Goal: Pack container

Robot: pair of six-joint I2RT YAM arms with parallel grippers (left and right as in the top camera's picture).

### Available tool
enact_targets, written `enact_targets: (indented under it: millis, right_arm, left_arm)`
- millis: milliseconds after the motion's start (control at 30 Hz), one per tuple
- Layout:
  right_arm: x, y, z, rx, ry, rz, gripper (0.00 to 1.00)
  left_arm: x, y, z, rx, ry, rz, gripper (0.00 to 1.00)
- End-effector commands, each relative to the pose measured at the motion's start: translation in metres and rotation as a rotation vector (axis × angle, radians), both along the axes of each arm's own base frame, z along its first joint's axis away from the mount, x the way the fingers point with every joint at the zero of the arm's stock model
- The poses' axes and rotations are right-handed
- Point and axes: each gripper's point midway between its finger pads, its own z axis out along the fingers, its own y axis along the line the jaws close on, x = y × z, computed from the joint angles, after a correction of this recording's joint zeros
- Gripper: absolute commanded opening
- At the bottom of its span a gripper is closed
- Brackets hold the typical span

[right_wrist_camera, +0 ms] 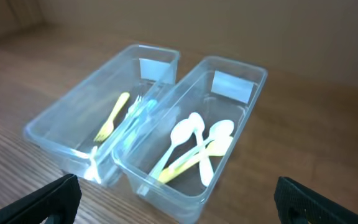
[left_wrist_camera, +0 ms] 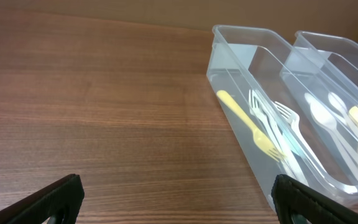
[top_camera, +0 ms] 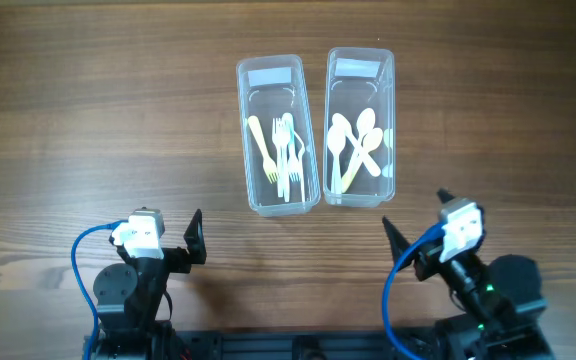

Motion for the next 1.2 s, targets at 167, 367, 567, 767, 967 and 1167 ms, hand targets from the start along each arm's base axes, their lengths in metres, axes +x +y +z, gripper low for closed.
enact_targets:
  millis: [167,367,567,767,967,1167]
  right_arm:
    - [-0.002,0.001,-0.044,-0.015,-0.019,0.008,1.0]
    - [-0.003,0.007,-0.064,-0.014,0.021,0.047,1.0]
    - [-0.003,0.007,-0.063,-0.014,0.018,0.047,1.0]
    - [-0.003,0.007,-0.063,-0.014,0.018,0.047,1.0]
    - [-0.003,0.007,-0.063,-0.014,0.018,0.047,1.0]
    - [-0.003,0.007,-0.063,-0.014,0.018,0.047,1.0]
  left_arm:
    - [0.0,0.003,0.001,0.019,-0.011,0.007,1.0]
    - [0.0,0.003,0.001,0.019,-0.011,0.007,1.0]
    - [0.0,0.003,0.001,0.019,-0.011,0.007,1.0]
    - [0.0,0.003,0.001,0.019,-0.011,0.007,1.0]
    - [0.0,0.003,0.001,0.019,-0.011,0.007,1.0]
    - [0.0,0.003,0.001,0.019,-0.011,0.007,1.0]
